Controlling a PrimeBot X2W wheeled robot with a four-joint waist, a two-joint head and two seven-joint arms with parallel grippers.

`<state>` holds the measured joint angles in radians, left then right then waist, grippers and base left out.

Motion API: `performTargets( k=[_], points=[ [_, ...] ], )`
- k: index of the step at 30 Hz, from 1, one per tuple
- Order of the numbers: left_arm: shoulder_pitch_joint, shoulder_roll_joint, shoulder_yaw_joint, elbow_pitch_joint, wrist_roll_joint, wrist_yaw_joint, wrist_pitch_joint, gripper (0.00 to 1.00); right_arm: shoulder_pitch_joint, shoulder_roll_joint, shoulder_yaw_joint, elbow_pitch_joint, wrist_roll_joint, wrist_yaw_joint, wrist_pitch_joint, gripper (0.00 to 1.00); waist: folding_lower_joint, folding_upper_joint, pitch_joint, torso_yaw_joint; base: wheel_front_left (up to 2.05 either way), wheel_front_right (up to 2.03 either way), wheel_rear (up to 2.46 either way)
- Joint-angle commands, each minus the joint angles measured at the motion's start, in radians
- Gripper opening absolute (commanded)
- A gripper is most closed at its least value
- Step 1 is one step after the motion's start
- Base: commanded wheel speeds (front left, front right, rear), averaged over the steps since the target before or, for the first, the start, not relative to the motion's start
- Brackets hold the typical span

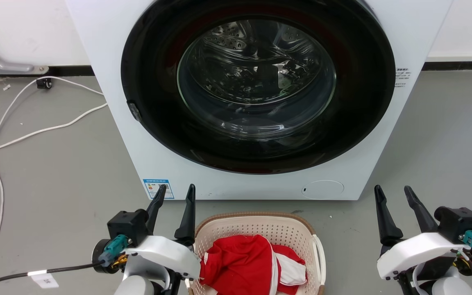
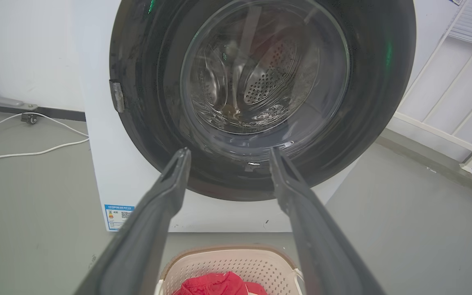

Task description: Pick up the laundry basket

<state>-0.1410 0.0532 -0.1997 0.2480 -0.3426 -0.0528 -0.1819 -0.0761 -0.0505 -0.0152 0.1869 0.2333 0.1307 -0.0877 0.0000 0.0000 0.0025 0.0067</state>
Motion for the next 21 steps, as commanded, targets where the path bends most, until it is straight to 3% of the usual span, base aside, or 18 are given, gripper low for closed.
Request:
performTargets(
  k=[1, 21],
  points=[
    [-0.020, 0.007, -0.010, 0.000, 0.037, 0.005, -0.013, 1.00, 0.001, 0.000, 0.001, -0.010, -0.038, 0.000, -0.008, 1.00, 0.0000, 0.0000, 0.000, 0.001, 0.00, 0.00, 0.00],
    [-0.030, 0.009, -0.038, 0.022, 0.189, 0.024, -0.054, 1.00, 0.007, 0.000, 0.003, 0.007, -0.165, 0.000, -0.021, 1.00, 0.0000, 0.0000, 0.004, 0.003, 0.00, 0.00, 0.00]
  ],
)
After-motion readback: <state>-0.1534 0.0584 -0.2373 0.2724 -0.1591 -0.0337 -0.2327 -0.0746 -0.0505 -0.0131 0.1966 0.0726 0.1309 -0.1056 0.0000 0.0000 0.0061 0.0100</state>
